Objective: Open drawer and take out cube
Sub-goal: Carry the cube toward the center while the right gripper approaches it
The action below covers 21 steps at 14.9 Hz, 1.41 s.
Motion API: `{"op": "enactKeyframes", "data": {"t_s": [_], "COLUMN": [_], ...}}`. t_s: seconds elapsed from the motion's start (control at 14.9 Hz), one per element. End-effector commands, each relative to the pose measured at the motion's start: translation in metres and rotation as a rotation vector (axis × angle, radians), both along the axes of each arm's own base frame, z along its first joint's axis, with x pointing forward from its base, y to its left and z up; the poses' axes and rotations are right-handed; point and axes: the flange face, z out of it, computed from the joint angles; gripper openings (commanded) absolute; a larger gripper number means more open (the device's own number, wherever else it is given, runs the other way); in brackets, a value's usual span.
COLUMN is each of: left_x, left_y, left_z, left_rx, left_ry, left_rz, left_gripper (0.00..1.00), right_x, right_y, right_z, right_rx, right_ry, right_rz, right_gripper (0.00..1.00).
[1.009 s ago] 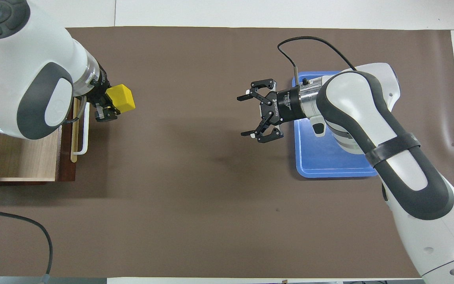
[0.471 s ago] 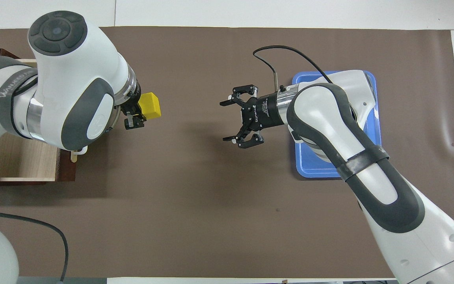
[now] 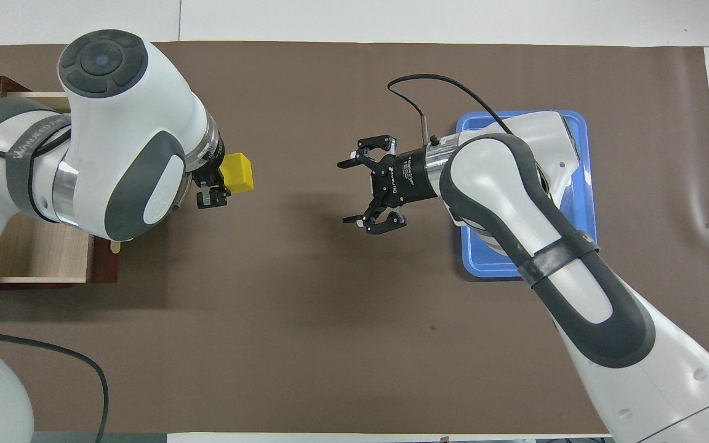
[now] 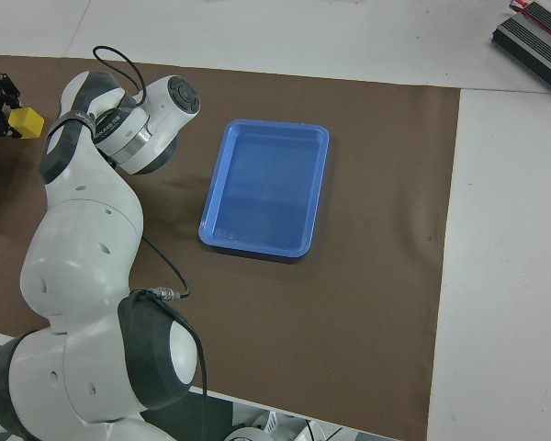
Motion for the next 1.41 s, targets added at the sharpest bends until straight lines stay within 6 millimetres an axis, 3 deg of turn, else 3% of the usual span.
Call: {"op": "enactKeyframes", "data": {"t_s": [0.0,0.54,0.81,1.35], "left_x": [-0.011,-0.011,-0.010,-0.010], "left_y": [0.001,-0.002,-0.002,-0.003], "left_z": [0.005,0.006,0.006,0.006], "left_rx": [0.000,-0.004,-0.006,-0.006], "left_ry": [-0.016,-0.025,-0.029,-0.030], "left_rz": [-0.019,-0.019,-0.019,-0.019], "left_gripper": [0.00,0.00,0.00,0.00], "right_x": [-0.006,-0.001,0.011,0.017], "right_y": [0.028,0.074,0.099,0.118], "right_z": [0.012,0.032,0.038,0.052], "right_rx": [-0.010,-0.043,-0.062,-0.080], "right_ry": [-0.004,-0.001,0.004,-0.029], "right_rz": [-0.013,-0.018,-0.022,-0.011], "right_gripper": [1.00,1.00,1.00,1.00]}}
